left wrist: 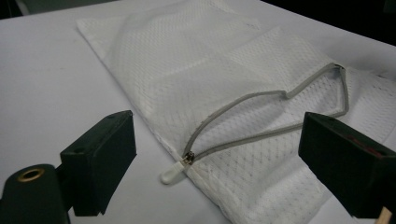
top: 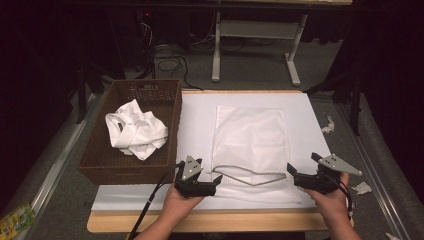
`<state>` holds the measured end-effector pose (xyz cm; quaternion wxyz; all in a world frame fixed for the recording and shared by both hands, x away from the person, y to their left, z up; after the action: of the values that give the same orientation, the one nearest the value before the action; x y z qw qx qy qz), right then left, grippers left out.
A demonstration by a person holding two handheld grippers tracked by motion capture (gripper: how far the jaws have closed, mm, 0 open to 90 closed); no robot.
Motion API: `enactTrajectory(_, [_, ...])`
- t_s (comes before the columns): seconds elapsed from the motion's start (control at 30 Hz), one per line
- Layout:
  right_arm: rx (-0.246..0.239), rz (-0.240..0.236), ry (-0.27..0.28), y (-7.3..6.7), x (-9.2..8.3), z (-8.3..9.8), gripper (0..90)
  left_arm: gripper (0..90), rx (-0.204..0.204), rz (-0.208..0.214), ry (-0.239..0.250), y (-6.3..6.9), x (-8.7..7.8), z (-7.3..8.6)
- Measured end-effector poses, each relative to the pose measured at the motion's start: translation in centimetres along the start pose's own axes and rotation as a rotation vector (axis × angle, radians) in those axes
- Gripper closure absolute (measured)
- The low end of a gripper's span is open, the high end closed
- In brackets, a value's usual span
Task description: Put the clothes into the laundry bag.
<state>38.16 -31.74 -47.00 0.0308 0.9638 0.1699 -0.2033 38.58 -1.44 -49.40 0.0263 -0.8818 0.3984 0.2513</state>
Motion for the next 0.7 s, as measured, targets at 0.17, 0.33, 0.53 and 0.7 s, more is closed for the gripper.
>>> enactTrajectory(0.17, [-0.048,0.021,0.012,-0.1,0.0,-0.5,2.1,10.8,0.023,0.027,-0.052,0.6,0.5,0.9])
enactTrajectory(0.33, [-0.042,0.013,-0.002,-0.3,0.1,-0.3,2.5,17.8,0.016,0.057,-0.125,1.3,0.8,2.2])
enactTrajectory(0.53, [-0.041,0.019,0.000,-0.1,0.1,-0.3,3.2,35.7,-0.006,0.077,-0.172,1.3,1.4,3.2])
enactTrajectory(0.7, [-0.007,0.018,-0.008,0.3,0.3,0.0,3.2,45.1,0.028,0.057,-0.201,1.4,1.9,4.0])
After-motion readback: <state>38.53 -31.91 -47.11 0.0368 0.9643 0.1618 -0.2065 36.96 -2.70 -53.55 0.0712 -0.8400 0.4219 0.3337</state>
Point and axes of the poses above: each handheld gripper's, and its own axes: x roughly forward along the jaws, z roughly out of its underside, y roughly to its right, the point moved 9 cm from there along x, roughly forward along the jaws, and after that the axes turned 3 degrees about -x, right-handed, at the moved point
